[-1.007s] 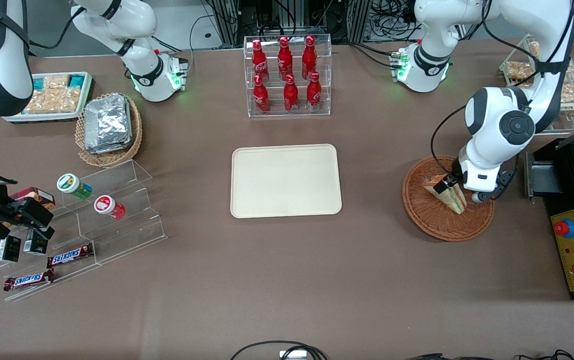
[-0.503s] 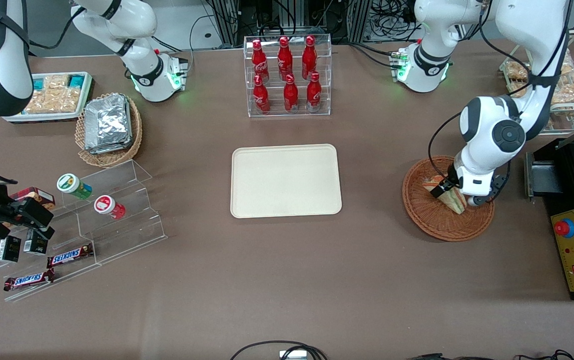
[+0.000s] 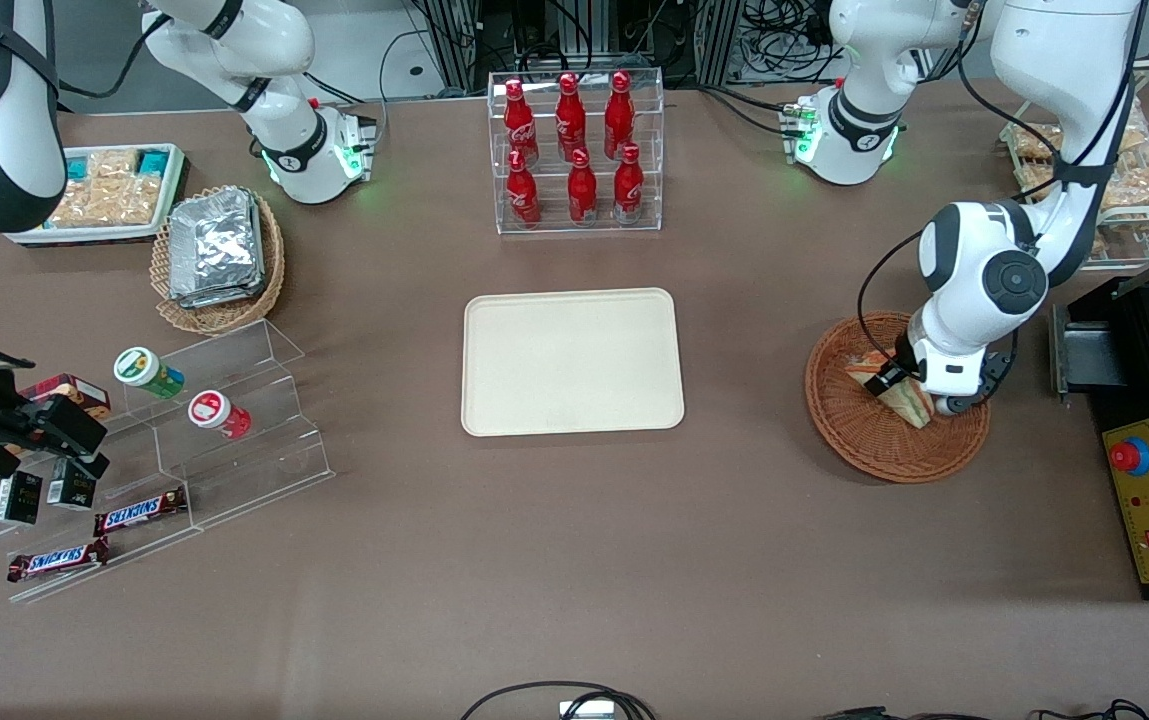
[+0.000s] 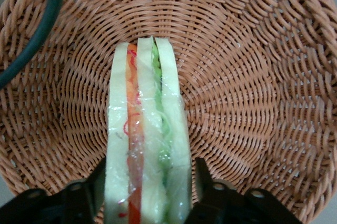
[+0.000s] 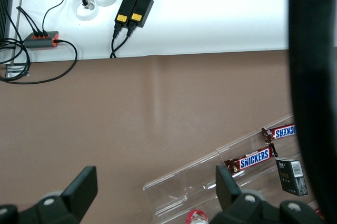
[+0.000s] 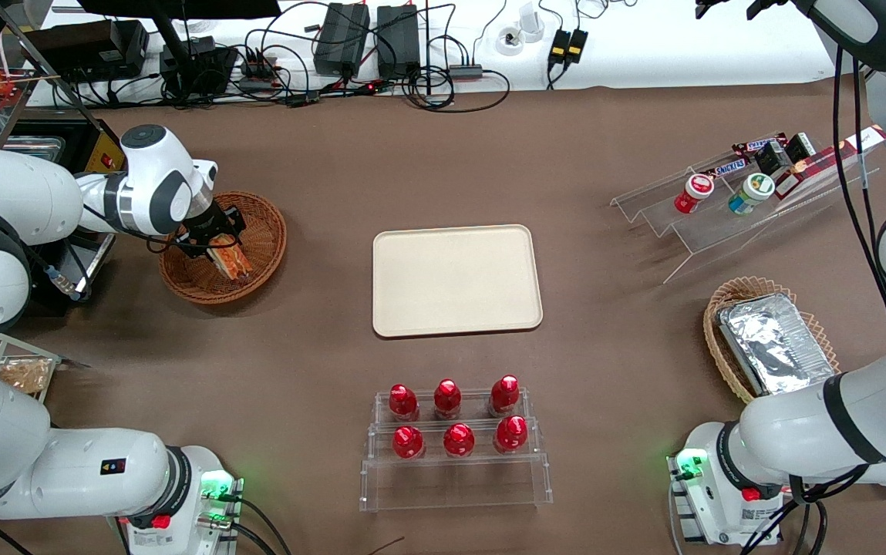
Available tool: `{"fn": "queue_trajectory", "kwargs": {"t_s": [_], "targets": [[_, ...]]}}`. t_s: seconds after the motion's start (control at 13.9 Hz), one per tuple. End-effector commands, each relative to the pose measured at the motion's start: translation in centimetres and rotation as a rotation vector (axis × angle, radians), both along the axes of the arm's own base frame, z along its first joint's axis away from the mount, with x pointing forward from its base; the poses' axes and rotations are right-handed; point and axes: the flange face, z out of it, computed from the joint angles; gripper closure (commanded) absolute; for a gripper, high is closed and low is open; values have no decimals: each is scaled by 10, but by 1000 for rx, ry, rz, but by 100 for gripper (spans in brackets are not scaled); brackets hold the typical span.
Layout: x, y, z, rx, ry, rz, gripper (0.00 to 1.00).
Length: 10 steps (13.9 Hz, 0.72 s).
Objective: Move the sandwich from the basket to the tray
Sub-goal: 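Lower the open left gripper around the sandwich and close it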
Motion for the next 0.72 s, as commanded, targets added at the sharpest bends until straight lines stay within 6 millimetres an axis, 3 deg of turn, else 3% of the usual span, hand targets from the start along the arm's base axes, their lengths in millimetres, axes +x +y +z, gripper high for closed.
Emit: {"fn": "queue_trajectory", "kwargs": {"t_s": [0.0,0.29,0.65], "targets": [[-5,2,-4,28,-7,-21,97],[-4,6,2,33,-5,-21,100],[-1,-1,62,50,-17,-96,100]]}}
